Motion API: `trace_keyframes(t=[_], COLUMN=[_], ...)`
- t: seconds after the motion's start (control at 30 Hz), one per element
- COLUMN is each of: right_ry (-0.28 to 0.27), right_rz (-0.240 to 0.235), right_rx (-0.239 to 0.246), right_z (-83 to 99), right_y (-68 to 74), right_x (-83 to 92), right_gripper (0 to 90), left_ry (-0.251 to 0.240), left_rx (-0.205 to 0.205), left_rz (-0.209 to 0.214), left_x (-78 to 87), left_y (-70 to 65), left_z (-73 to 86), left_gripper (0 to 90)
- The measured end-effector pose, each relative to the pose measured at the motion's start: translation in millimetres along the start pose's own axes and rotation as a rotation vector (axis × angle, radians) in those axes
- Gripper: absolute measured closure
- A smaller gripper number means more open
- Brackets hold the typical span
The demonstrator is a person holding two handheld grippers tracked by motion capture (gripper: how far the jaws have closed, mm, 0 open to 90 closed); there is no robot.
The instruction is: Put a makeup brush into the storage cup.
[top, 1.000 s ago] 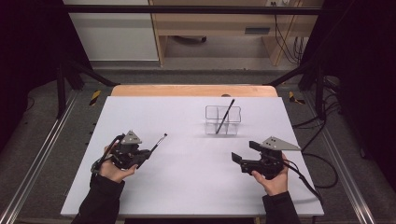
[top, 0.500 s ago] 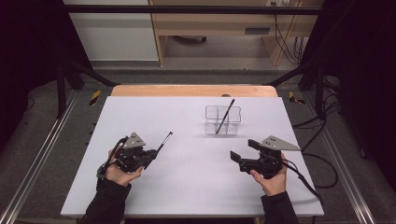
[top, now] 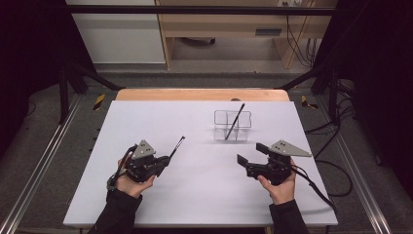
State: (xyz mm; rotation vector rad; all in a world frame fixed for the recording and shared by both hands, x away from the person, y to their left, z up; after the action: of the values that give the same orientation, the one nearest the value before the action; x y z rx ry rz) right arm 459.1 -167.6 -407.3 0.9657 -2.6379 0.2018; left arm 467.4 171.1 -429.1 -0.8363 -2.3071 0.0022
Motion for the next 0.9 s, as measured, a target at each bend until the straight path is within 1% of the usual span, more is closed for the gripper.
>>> trace_keyframes(t=[0.17,0.3,0.53,0.9], right_ry=[-0.009,-0.011,-0.021,-0.041], right_rz=[-0.01,-0.017,-0.028,-0.03], right_rx=[0.0,-0.002,-0.006,-0.023], right_z=[-3.9,-6.1,-9.4,-16.0], right_y=[4.9,8.6,13.5,15.1], right_x=[-4.9,-9.0,-14.2,-16.1], right_gripper=[15.3,15.4,15.5,15.4], left_ry=[-0.027,-0.033,-0.046,-0.087], left_rx=[0.009,0.005,0.016,0.023], left_rz=[0.005,0.008,0.012,0.016], left_x=[-0.7,-2.2,-4.8,-5.5], left_y=[-7.8,-13.0,-18.9,-28.3], left_z=[-0.1,-0.2,-0.1,-7.8], left_gripper=[83.3,83.2,83.2,83.3])
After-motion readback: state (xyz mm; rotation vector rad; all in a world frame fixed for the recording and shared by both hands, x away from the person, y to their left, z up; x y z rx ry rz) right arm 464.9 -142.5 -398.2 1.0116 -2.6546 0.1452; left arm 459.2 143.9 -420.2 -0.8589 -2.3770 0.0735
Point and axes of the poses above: each handheld gripper's, and its own axes: x roughly backward along the jaws, z roughly out of its underside, y roughly to its left, the point moved 4 cm from there along -x, roughly forward along the jaws, and after that the axes turned 13 degrees about x, right-handed, at the moved point
